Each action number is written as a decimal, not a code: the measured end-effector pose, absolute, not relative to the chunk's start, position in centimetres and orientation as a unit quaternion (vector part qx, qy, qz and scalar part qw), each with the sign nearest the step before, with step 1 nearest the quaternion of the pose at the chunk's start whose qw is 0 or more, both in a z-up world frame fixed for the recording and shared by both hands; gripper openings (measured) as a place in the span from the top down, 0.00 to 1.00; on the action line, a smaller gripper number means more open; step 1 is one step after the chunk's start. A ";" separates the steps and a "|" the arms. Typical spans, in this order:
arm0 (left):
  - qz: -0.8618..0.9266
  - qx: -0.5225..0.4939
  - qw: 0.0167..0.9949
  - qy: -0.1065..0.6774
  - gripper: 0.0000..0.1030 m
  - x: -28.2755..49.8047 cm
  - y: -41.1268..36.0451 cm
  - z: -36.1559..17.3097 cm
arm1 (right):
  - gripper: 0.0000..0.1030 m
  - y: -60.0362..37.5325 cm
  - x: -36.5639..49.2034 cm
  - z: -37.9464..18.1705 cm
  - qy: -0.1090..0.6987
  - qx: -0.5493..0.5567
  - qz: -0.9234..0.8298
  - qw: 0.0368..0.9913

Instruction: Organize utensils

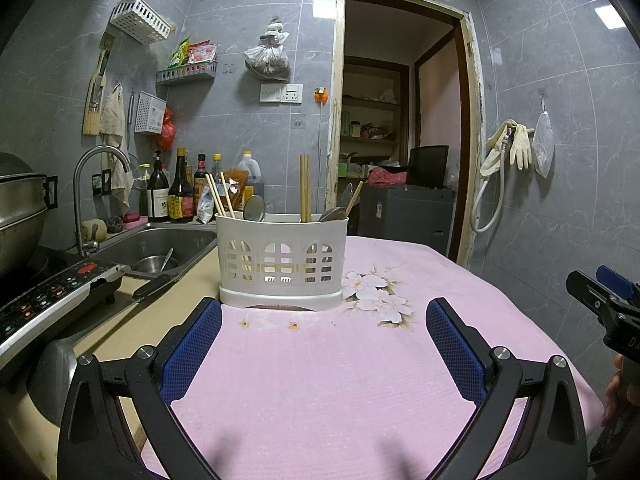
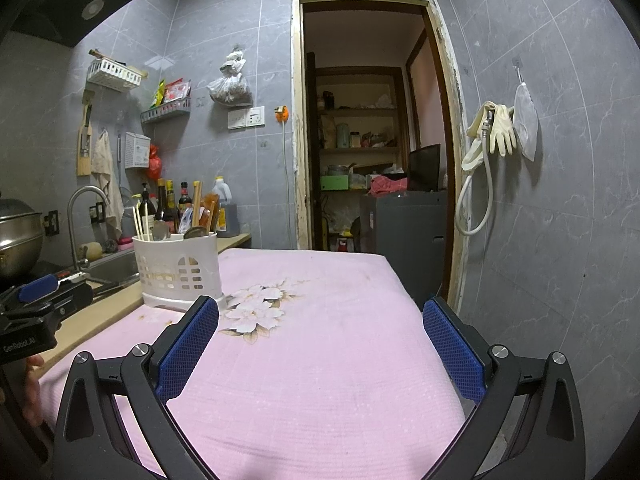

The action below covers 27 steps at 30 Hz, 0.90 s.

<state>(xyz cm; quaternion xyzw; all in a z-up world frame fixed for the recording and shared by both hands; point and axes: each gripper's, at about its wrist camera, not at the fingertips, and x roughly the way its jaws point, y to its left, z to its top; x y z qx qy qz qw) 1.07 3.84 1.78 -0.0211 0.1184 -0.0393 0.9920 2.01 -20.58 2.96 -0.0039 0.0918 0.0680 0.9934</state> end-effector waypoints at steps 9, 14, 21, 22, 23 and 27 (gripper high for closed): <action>-0.038 -0.020 0.992 0.118 0.03 1.1 3.8 1.8 | 0.00 -20.6 2.0 3.0 0.092 -0.004 0.068 0.993; -0.039 -0.022 0.992 0.119 0.03 1.1 3.8 1.8 | 0.00 -20.5 2.0 3.0 0.092 -0.004 0.068 0.993; -0.044 -0.025 0.991 0.121 0.03 1.0 3.9 1.5 | 0.00 -20.5 2.0 3.0 0.093 -0.003 0.068 0.993; -0.045 -0.026 0.991 0.121 0.03 1.0 4.0 1.5 | 0.00 -20.5 1.9 3.0 0.092 -0.004 0.068 0.993; -0.047 -0.026 0.991 0.124 0.03 1.0 4.0 1.4 | 0.00 -20.5 1.9 3.0 0.092 -0.004 0.068 0.993; -0.044 -0.030 0.991 0.123 0.03 1.1 4.2 1.4 | 0.00 -20.4 2.0 3.0 0.093 -0.003 0.067 0.993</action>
